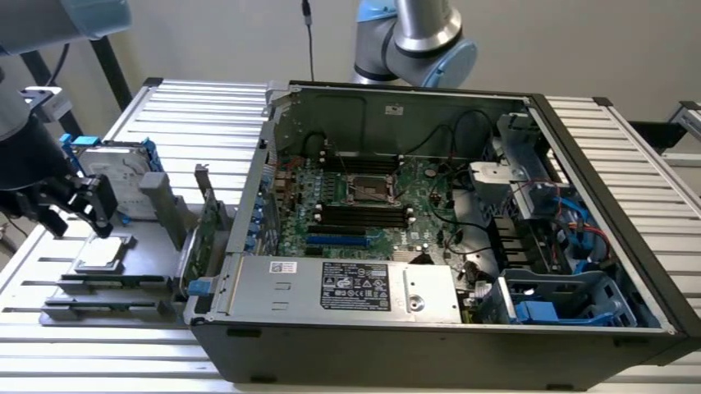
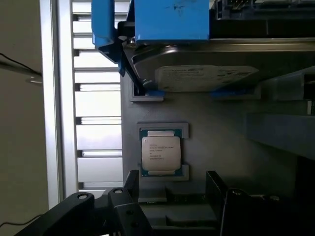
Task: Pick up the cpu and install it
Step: 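Pick up the cpu and move it towards the insertion slot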
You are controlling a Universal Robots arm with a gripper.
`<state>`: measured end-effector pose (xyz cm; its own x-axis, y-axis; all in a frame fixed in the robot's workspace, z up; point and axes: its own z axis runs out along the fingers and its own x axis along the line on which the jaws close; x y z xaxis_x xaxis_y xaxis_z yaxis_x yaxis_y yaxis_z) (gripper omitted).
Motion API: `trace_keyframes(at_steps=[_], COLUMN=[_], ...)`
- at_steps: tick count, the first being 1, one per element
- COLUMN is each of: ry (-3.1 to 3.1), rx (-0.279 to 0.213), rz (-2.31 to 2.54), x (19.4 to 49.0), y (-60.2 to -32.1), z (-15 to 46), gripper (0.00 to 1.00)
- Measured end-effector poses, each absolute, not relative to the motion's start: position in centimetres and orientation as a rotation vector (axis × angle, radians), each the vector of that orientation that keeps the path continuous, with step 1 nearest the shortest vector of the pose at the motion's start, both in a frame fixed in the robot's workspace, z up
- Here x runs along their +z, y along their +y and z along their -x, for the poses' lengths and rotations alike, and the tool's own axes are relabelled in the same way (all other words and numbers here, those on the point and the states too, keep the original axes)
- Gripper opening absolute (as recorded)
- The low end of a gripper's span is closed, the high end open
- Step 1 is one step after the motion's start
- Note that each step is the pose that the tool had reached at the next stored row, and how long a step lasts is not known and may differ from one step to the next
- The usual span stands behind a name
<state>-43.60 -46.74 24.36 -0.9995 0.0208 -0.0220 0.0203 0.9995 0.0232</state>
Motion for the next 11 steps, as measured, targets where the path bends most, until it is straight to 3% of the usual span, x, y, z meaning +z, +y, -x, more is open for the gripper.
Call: trace_keyframes(at_steps=[11], ry=[3.121], rx=[0.036], rz=[-0.032], x=[23.64], y=[-46.74], z=[43.6], gripper=[0.65])
